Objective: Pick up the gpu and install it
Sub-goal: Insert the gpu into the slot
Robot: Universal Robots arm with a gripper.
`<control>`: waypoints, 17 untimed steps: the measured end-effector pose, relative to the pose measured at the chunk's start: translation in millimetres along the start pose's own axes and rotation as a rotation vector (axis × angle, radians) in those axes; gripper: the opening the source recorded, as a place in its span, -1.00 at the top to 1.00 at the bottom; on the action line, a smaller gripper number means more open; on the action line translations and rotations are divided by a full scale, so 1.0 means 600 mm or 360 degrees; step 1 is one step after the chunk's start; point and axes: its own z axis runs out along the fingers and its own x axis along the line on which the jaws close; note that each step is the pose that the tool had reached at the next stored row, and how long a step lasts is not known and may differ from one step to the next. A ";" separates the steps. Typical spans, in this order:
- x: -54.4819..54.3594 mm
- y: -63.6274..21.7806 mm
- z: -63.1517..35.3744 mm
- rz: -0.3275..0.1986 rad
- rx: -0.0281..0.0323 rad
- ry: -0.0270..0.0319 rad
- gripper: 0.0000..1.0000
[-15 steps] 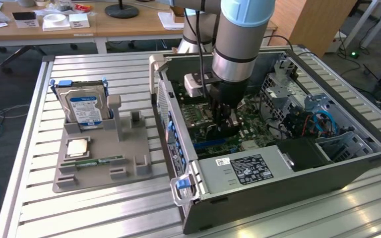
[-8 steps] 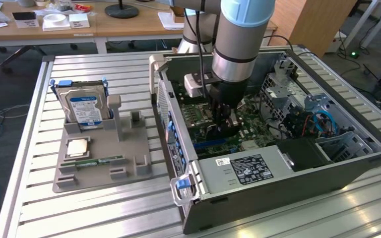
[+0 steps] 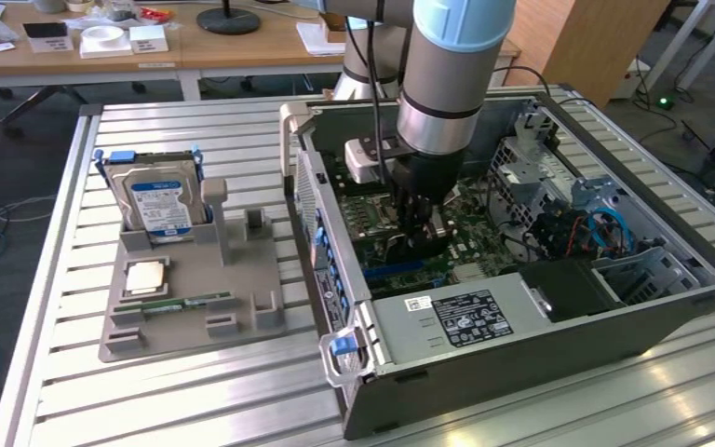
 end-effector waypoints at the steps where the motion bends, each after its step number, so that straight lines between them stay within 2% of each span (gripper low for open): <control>1: 0.000 0.000 0.000 0.0000 0.00000 0.00000 0.48; 17: 0.000 0.000 -0.006 0.0000 0.00000 0.00001 0.48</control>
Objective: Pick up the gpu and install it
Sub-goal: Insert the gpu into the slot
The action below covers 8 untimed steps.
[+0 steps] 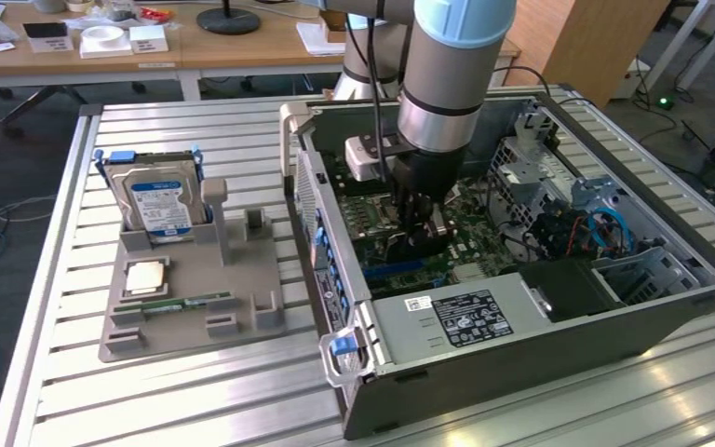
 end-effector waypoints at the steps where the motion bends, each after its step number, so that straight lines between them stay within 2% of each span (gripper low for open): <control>1: 0.000 0.000 0.000 0.0000 -0.00001 0.00001 0.48; 8: 0.001 0.000 0.003 0.0009 0.00002 0.00039 0.48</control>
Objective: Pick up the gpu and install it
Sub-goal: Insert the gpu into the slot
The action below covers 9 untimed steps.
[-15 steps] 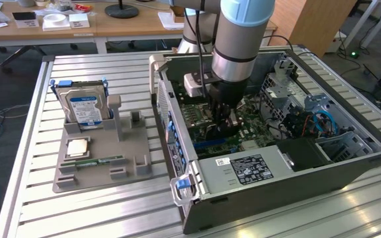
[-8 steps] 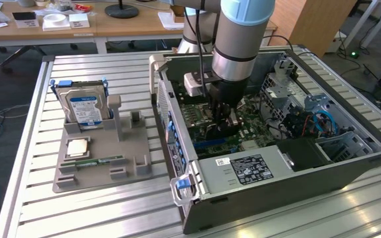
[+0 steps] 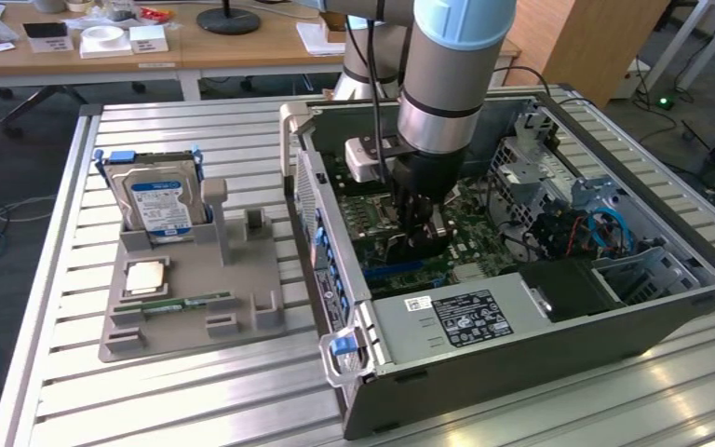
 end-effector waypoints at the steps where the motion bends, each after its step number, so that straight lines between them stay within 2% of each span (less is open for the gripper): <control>1: 0.000 0.000 0.000 0.0000 -0.00001 0.00004 0.48; 9: 0.000 0.000 0.000 0.0011 0.00001 0.00008 0.48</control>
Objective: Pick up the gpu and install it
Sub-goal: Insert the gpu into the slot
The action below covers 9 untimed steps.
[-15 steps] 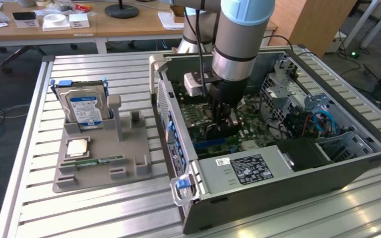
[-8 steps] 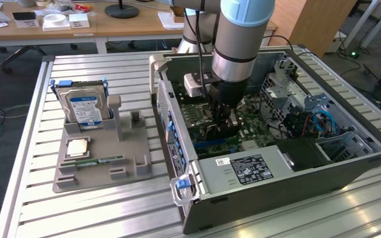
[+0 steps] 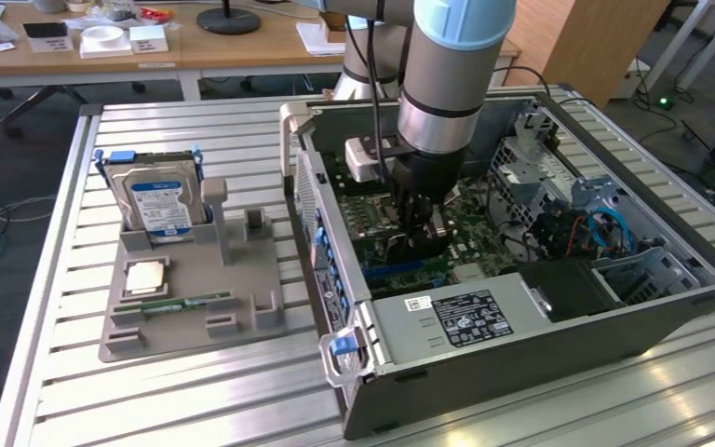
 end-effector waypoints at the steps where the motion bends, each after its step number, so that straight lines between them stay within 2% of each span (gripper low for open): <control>1: 0.000 0.000 0.000 0.0001 0.00001 -0.00001 0.48; 9: 0.002 0.000 0.000 0.0007 0.00002 0.00012 0.48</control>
